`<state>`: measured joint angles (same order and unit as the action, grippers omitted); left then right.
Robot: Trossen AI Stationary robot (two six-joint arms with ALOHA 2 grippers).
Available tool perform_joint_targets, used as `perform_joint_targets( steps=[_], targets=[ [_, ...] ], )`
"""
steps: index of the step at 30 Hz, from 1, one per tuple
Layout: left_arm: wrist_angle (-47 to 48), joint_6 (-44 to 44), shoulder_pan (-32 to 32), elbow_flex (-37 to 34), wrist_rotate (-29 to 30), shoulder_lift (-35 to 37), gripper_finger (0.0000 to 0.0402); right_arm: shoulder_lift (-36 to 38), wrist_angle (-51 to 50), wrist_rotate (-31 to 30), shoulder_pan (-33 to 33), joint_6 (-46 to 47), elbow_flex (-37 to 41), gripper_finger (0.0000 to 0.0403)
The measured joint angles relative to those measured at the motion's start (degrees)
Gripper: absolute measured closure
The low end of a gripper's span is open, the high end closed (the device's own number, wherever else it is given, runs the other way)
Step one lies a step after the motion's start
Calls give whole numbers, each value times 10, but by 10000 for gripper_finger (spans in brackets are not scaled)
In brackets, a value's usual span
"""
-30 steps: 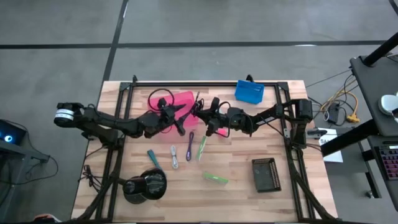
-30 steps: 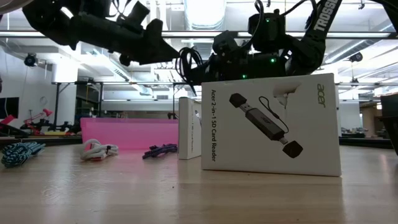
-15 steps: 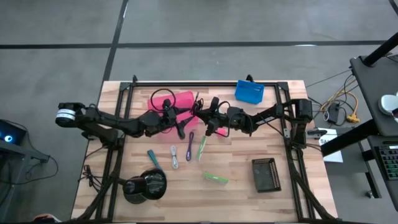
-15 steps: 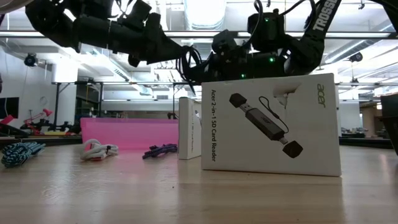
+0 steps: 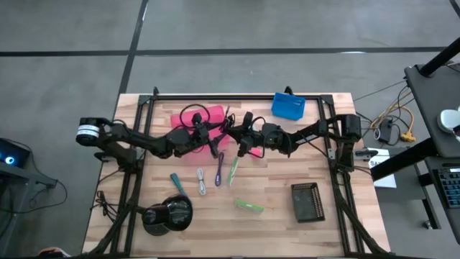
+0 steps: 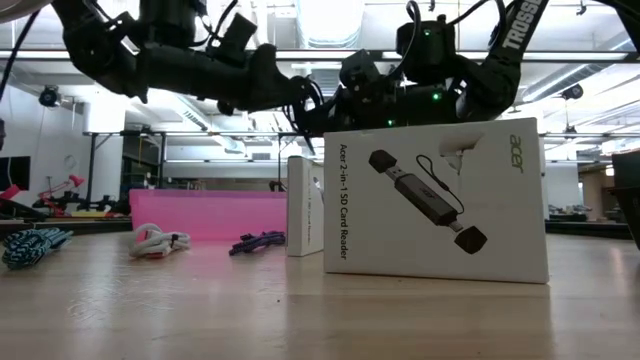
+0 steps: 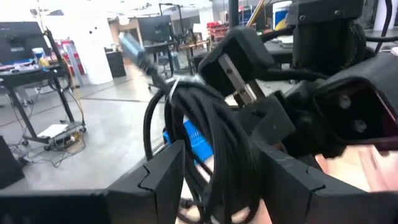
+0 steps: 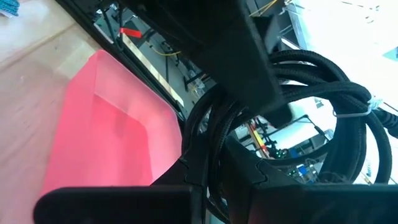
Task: Pick and place items into bin
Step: Put the black cable wire into the pink bin
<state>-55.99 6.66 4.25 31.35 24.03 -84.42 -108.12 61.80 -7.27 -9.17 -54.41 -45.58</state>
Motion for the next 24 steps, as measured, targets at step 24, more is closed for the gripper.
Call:
perform_joint_targets(
  steps=[24],
  targets=[
    [14, 3, 0, 23, 0, -17, 268, 0, -16, -2, 0, -2, 0, 383]
  ],
)
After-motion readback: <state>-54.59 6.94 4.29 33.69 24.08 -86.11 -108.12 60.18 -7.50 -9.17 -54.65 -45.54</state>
